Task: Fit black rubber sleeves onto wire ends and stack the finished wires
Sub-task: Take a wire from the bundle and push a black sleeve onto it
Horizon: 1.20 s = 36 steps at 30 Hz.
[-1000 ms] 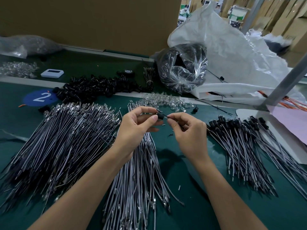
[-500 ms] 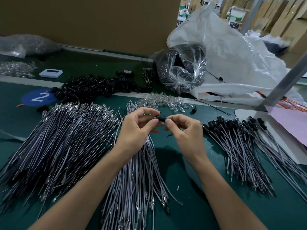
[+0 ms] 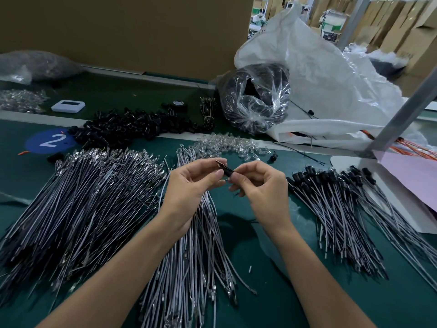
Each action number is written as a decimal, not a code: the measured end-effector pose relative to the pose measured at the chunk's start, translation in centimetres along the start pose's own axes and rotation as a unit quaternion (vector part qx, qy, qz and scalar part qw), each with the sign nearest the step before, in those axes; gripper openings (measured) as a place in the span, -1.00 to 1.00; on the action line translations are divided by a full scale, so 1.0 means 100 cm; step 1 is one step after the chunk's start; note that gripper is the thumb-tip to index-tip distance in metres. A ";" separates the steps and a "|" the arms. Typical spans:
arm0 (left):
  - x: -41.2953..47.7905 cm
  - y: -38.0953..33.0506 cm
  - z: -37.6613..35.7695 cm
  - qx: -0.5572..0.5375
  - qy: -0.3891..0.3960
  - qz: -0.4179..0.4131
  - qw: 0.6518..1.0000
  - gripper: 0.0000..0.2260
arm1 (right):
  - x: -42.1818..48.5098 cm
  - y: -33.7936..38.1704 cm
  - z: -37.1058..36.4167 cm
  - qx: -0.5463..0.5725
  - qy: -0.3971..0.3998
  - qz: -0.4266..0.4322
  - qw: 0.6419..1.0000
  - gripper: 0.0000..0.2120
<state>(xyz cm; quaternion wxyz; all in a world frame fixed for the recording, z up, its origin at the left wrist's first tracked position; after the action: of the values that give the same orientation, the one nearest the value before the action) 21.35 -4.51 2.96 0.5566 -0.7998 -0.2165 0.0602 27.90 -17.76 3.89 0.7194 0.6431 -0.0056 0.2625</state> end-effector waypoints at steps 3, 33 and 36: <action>0.001 -0.002 0.002 -0.005 -0.019 0.003 1.000 -0.81 | 0.001 0.002 0.000 0.039 0.022 -0.001 0.999 -0.86; 0.000 -0.004 0.005 -0.044 -0.006 0.035 0.998 -0.75 | -0.001 0.003 0.001 0.047 0.014 0.055 0.997 -0.85; 0.000 -0.006 0.005 -0.059 -0.003 0.025 0.998 -0.73 | -0.001 0.004 0.000 0.069 0.017 0.060 0.996 -0.87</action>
<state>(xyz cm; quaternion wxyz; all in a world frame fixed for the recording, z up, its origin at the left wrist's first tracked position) 20.98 -3.93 3.36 0.5057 -0.8366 -0.2010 0.0634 27.62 -17.84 4.26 0.6564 0.6849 -0.0145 0.3159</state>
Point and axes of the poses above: each hand's wrist, its own x-axis towards the middle knuckle, its own z-axis out of the back of the hand, y = z × x, the point moved 2 cm from there along x, towards the middle knuckle, and after that the axes turned 1 degree about y, right-handed, at the moved point
